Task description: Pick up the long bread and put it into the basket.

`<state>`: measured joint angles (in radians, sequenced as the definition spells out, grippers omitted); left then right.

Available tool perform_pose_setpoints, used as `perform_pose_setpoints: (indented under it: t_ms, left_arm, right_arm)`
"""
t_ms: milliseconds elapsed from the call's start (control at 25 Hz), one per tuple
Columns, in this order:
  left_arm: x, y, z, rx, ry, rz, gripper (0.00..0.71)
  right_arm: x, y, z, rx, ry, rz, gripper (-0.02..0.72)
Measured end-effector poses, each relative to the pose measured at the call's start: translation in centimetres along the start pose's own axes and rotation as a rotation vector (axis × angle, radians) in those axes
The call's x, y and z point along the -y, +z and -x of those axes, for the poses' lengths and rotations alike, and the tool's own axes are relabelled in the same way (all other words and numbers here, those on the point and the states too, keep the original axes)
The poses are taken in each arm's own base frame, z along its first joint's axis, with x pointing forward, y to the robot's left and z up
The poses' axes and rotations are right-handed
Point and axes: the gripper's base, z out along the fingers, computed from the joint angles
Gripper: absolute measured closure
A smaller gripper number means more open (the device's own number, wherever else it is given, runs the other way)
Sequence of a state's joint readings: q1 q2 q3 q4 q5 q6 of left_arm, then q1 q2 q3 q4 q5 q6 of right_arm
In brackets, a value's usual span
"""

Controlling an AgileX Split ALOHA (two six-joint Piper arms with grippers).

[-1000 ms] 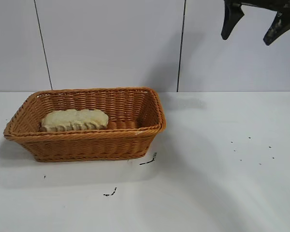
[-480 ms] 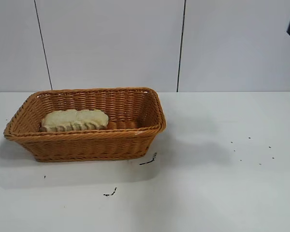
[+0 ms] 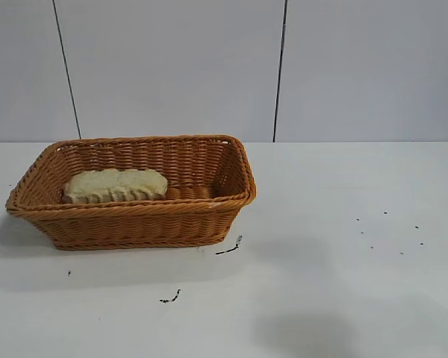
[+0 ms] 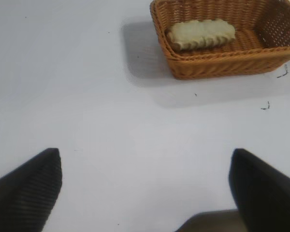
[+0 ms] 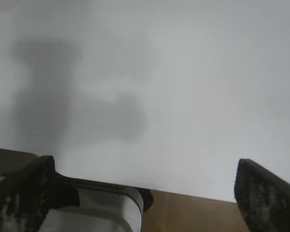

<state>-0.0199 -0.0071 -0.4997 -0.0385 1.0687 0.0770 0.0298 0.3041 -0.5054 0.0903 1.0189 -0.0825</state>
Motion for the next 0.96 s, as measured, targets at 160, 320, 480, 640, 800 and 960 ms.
perform_pose_setpoints:
  t_ms: [160, 320, 480, 640, 800, 960]
  left_arm:
    - [0.0, 0.0, 0.0, 0.0, 0.0, 0.0, 0.018]
    - [0.0, 0.0, 0.0, 0.0, 0.0, 0.0, 0.018]
    - [0.0, 0.0, 0.0, 0.0, 0.0, 0.0, 0.018]
    - [0.0, 0.0, 0.0, 0.0, 0.0, 0.0, 0.018]
    - [0.0, 0.0, 0.0, 0.0, 0.0, 0.0, 0.018]
    - [0.0, 0.0, 0.0, 0.0, 0.0, 0.0, 0.018]
  right_arm:
    - [-0.1, -1.4, -0.9, 0.104, -0.008, -0.004, 0.014]
    - [-0.3, -2.8, -1.9, 0.218, -0.016, -0.008, 0.014]
    - [-0.3, -3.9, -2.8, 0.304, -0.027, -0.019, 0.014]
    - [-0.3, -3.9, -2.8, 0.306, -0.031, -0.028, 0.014]
    - [-0.3, -3.9, -2.8, 0.306, -0.031, -0.028, 0.014]
    - [-0.3, -3.9, -2.8, 0.306, -0.03, -0.028, 0.014]
